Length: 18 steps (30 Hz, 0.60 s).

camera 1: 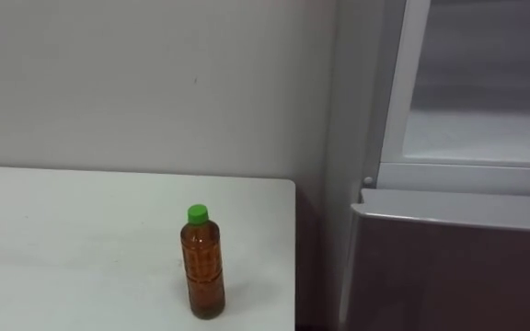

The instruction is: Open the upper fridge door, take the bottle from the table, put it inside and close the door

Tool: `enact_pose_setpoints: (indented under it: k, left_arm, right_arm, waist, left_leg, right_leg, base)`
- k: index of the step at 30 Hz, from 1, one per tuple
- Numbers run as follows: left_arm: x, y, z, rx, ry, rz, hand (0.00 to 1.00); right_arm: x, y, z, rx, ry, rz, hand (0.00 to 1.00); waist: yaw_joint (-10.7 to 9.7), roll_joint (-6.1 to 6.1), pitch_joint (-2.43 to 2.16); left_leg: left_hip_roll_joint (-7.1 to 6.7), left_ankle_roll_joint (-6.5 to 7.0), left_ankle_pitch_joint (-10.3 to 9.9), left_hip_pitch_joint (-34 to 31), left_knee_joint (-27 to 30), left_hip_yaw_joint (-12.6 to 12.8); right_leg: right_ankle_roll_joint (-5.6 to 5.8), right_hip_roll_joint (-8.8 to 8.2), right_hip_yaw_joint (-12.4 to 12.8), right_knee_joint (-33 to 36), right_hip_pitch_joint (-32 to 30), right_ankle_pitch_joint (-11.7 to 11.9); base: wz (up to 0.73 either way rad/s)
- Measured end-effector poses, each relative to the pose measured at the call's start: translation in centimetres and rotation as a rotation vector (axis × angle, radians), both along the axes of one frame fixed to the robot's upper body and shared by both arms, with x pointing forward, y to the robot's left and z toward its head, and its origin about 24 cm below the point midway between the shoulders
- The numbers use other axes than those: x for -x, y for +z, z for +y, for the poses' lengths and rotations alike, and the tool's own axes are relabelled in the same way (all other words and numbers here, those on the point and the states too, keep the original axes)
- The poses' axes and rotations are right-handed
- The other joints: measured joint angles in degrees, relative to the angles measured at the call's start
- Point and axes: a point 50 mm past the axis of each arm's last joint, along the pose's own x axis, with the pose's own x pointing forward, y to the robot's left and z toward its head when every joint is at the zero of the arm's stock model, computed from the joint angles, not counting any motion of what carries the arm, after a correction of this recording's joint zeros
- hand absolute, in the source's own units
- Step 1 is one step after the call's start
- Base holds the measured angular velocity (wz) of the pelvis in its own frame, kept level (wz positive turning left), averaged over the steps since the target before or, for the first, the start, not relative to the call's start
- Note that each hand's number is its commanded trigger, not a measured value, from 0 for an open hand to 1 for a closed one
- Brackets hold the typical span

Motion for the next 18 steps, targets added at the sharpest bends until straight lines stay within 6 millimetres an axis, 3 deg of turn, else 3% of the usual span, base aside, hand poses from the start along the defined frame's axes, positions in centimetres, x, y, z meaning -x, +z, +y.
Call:
enact_pose_setpoints:
  k: [8,18]
  left_arm:
    - [-0.1,0.0,-0.1,-0.003,-0.017,-0.016,0.0]
    - [-1.1,0.2,-0.2,-0.024,-0.056,-0.042,0.0]
  right_arm:
    - [-0.2,0.1,0.0,0.009,0.037,-0.022,0.0]
    - [-6.2,2.7,1.0,0.106,0.355,-0.264,0.0]
  waist:
    - [0.0,0.04,-0.03]
    - [0.4,-0.02,-0.44]
  left_leg:
    - [0.02,0.04,0.0,0.0,0.1,0.2]
    - [0.05,0.11,0.0,-0.9,0.4,0.5]
  right_leg:
    - [0.02,-0.15,0.0,0.0,0.0,0.0]
    - [0.13,-0.32,0.4,0.9,-1.3,0.1]
  base:
    - [0.0]
    - [-0.01]
